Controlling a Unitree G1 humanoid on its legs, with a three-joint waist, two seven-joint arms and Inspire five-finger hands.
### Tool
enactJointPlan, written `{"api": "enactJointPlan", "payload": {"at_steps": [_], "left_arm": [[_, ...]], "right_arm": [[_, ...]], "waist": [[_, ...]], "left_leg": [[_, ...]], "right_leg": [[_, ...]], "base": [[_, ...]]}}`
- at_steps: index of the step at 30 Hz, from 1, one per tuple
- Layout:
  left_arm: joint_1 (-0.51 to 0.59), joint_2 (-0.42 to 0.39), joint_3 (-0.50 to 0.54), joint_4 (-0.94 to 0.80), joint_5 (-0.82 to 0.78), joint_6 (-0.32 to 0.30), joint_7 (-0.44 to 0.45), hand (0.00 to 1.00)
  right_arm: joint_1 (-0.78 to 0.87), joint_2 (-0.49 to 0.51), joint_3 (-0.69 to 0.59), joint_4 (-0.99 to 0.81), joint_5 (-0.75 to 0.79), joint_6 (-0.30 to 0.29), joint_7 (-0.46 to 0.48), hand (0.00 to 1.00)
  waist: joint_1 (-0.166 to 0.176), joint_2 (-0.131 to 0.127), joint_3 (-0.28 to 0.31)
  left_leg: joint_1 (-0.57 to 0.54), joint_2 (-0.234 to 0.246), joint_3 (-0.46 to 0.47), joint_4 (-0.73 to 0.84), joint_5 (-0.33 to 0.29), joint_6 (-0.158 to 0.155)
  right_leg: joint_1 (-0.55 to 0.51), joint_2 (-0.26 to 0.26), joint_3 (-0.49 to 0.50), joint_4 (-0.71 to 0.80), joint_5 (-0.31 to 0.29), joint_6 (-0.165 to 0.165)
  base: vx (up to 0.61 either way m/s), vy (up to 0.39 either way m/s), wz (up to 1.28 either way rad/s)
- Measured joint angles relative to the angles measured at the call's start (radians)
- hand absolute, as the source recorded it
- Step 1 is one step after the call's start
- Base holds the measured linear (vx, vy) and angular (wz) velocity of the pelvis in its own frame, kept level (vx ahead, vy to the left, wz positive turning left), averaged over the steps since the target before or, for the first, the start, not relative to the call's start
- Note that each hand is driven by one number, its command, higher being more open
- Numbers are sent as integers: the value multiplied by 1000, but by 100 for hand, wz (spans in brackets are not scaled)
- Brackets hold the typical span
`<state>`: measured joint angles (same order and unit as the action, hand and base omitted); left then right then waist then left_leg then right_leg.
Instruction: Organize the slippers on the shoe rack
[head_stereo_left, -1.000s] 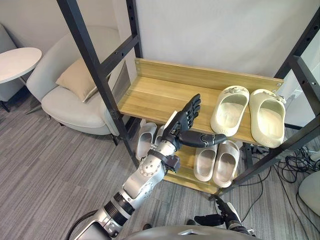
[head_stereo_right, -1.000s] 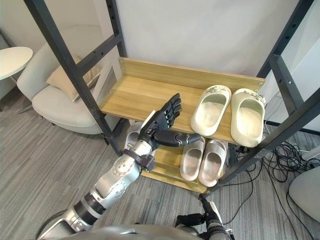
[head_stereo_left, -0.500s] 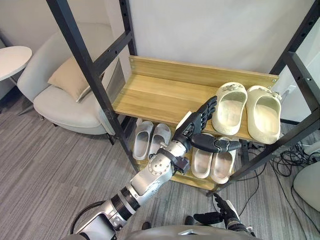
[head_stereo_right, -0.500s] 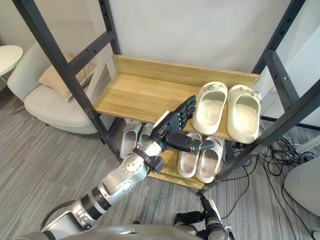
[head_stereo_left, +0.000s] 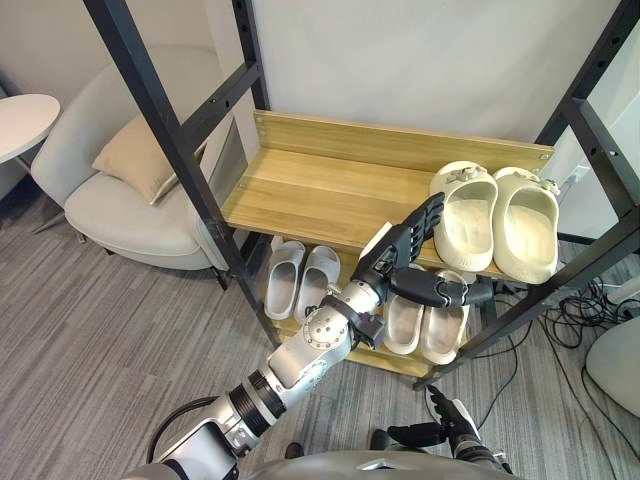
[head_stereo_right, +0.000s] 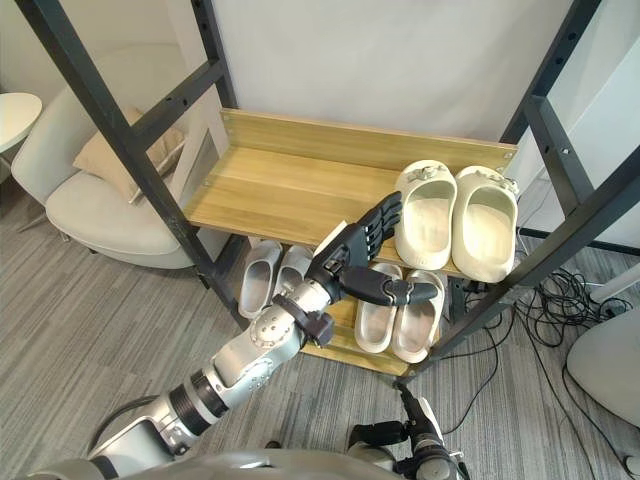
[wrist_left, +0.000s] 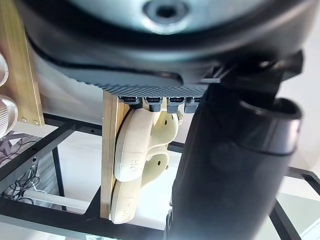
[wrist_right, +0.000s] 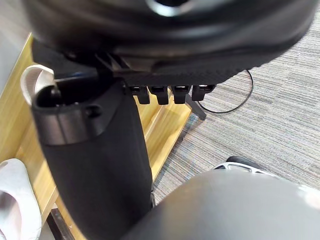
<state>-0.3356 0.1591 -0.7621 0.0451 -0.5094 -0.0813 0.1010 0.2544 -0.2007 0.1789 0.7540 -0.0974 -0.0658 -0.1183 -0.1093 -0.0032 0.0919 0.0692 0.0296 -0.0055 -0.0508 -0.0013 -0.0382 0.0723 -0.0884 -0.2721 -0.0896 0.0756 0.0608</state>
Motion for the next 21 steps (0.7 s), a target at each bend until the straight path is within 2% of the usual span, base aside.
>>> {"api": "enactJointPlan", "payload": {"at_steps": [9,15,21], "left_arm": [[0,0,31,-1,43,0,-1,100],[8,2,152,-5,51,4,26,100],[9,3,166,-165,15,4,34,100]], "right_arm": [[-4,2,0,5,0,0,0,100],[-3,1,-1,6,0,0,0,100],[3,-2,-1,6,-1,0,2,100]], "waist": [[-1,1,0],[1,5,2],[23,8,1]], "left_leg": [[0,0,0,0,1,1],[-5,3,-6,2,3,4],[-16,-1,-30,7,3,5]], "right_leg": [[1,0,-1,0,0,0],[-1,-2,-4,1,-2,-2],[2,-5,-26,5,-9,-2]], "base": [[0,0,0],[0,0,2],[11,1,12]]}}
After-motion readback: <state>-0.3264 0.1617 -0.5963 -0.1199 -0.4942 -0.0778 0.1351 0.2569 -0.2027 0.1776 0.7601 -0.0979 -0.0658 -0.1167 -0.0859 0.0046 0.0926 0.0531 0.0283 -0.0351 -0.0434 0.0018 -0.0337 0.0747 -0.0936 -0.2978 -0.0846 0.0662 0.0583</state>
